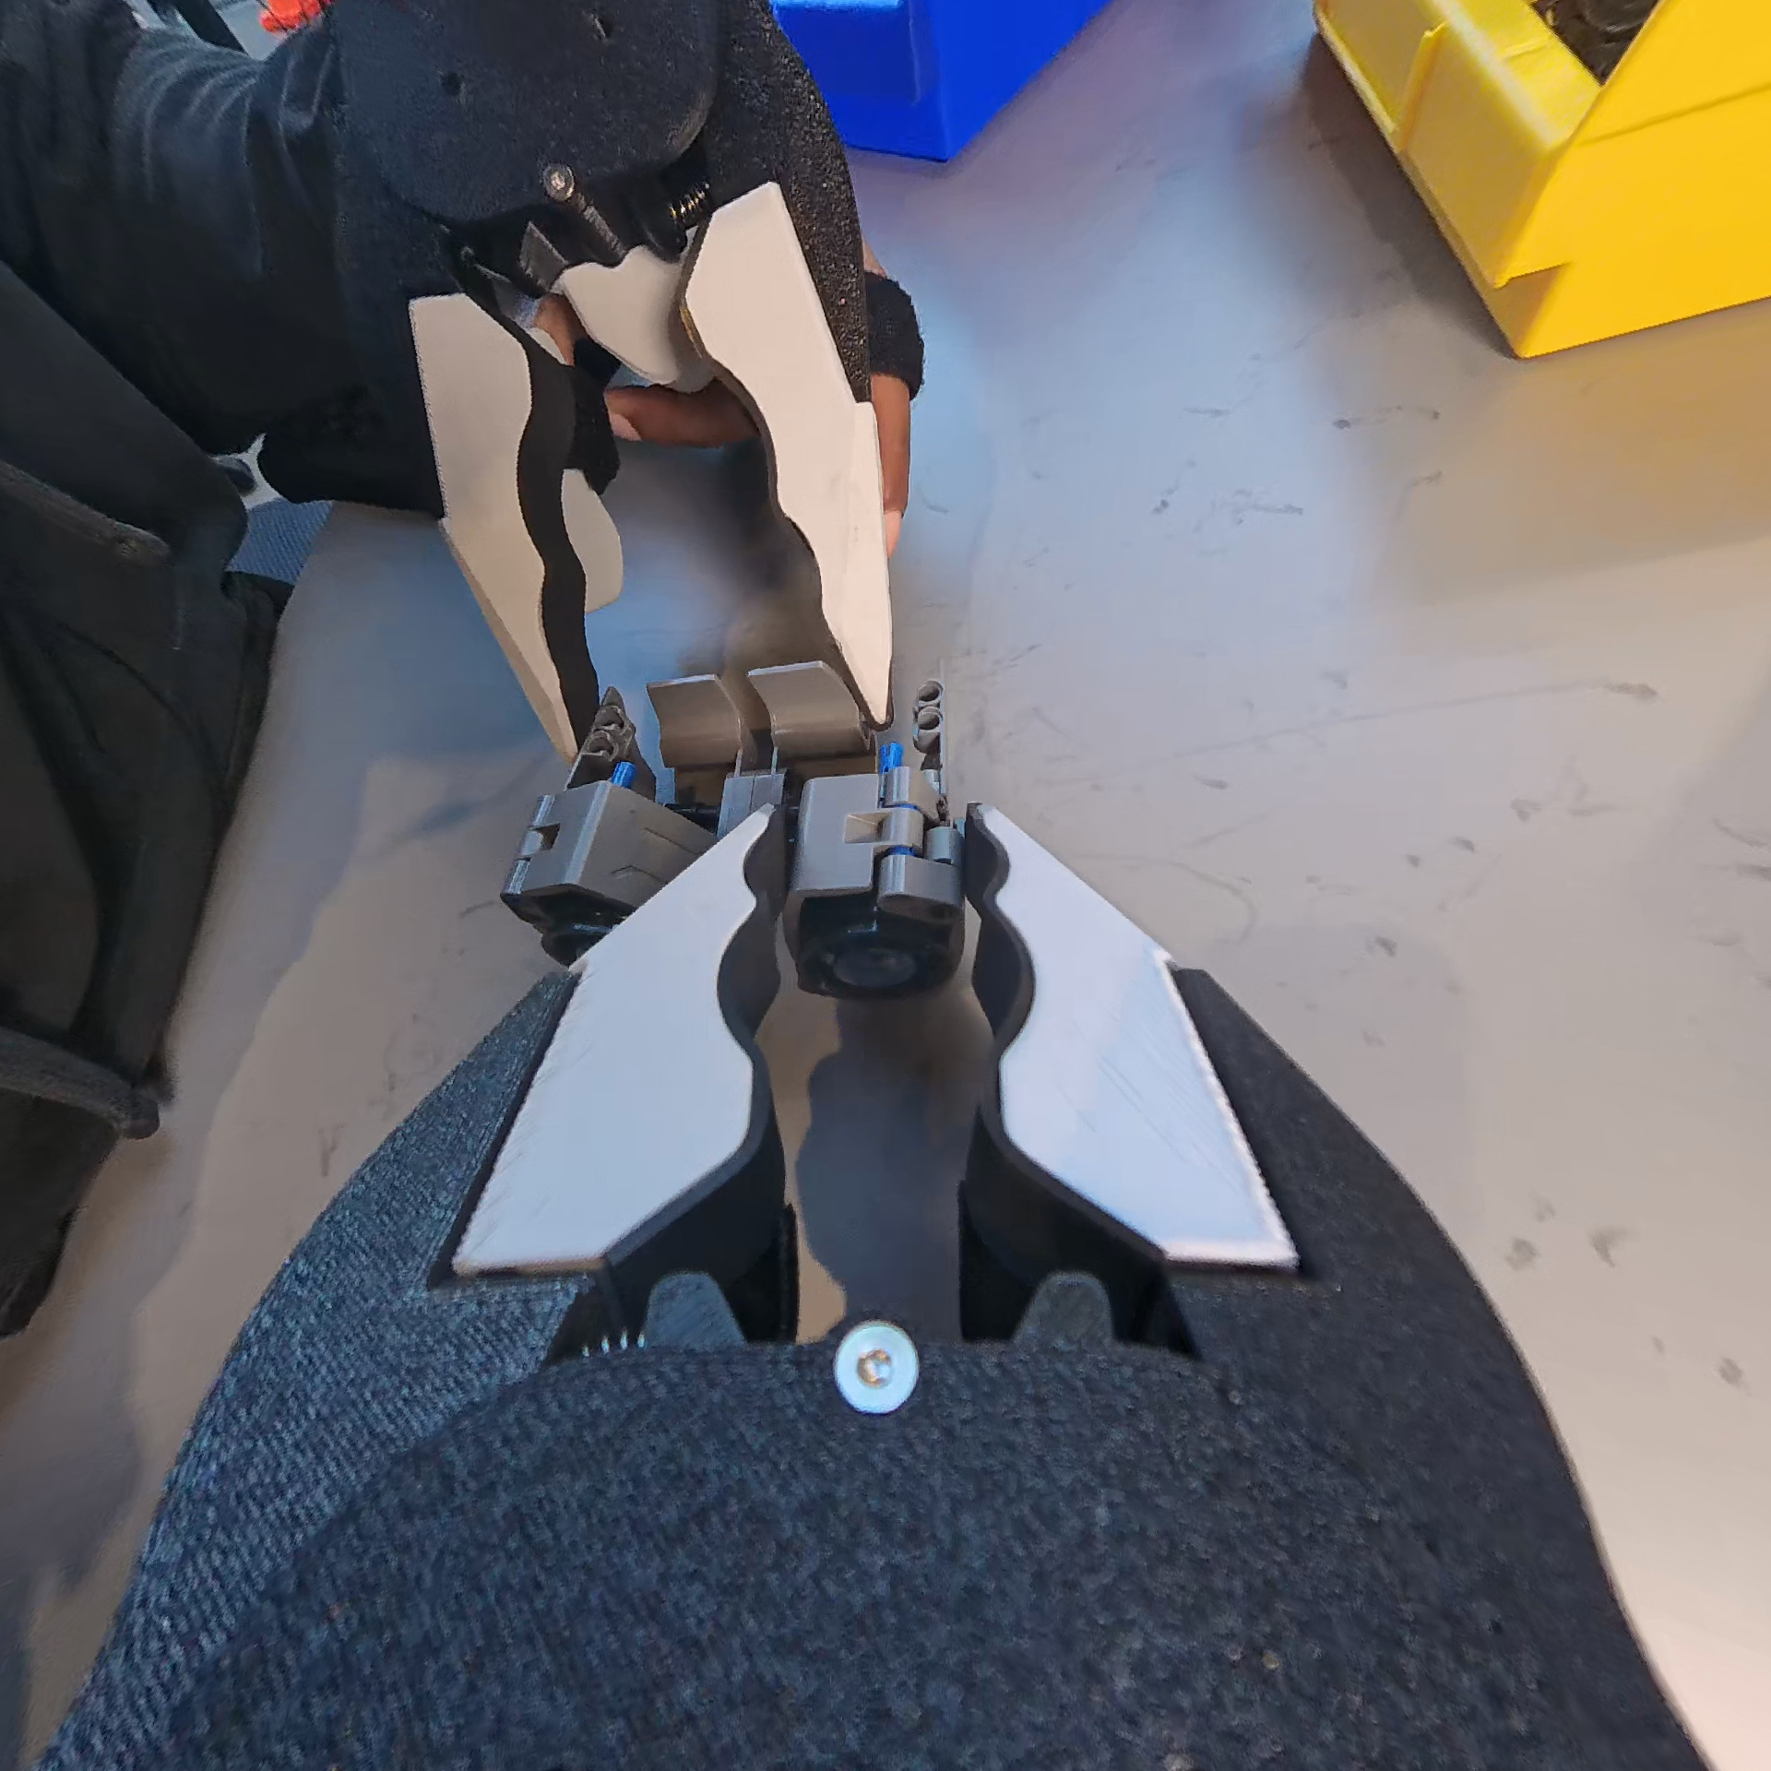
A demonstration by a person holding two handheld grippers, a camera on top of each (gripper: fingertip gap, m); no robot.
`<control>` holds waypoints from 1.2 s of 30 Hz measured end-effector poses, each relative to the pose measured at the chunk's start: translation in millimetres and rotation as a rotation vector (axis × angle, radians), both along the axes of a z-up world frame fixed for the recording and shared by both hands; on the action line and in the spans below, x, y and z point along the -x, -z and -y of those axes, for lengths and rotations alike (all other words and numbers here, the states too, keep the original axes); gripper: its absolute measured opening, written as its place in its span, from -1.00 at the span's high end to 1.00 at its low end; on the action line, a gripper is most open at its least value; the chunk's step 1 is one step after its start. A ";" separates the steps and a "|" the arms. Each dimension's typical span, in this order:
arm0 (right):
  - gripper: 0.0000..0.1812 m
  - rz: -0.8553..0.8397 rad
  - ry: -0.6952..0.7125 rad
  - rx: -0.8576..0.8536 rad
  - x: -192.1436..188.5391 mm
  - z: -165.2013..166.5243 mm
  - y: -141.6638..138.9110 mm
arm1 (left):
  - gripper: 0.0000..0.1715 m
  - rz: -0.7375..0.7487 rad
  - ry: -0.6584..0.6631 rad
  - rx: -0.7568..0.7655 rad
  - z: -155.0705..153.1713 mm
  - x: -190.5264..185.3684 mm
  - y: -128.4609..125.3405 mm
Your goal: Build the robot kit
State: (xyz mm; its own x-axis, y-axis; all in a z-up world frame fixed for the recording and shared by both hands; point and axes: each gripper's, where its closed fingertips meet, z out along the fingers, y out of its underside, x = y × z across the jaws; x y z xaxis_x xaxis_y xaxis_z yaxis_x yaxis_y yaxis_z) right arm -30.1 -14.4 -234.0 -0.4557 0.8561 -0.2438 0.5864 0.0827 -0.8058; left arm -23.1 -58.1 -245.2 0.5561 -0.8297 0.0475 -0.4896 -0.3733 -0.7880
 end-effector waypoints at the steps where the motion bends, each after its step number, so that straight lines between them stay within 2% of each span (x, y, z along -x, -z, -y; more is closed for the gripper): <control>1: 0.61 0.003 0.000 0.005 -0.6 0.7 1.0 | 0.20 0.001 0.000 0.004 0.1 -0.1 0.3; 10: 0.62 0.000 0.003 0.053 -2.8 4.6 0.4 | 0.21 0.026 -0.034 0.043 -2.3 -0.7 0.7; 18: 0.62 0.095 0.041 0.195 -7.3 1.7 0.3 | 0.22 0.000 -0.030 0.024 -2.2 -5.0 3.2; 26: 0.54 0.092 -0.041 0.006 -12.1 4.0 7.9 | 0.20 -0.009 -0.023 0.033 -1.4 -3.8 6.7; 31: 0.57 0.077 -0.046 -0.021 -6.3 4.9 7.3 | 0.20 -0.009 -0.038 0.025 -3.9 -1.4 6.1; 36: 0.58 0.090 -0.051 0.028 -7.4 5.3 6.7 | 0.20 -0.021 -0.034 0.019 -3.4 -1.6 7.1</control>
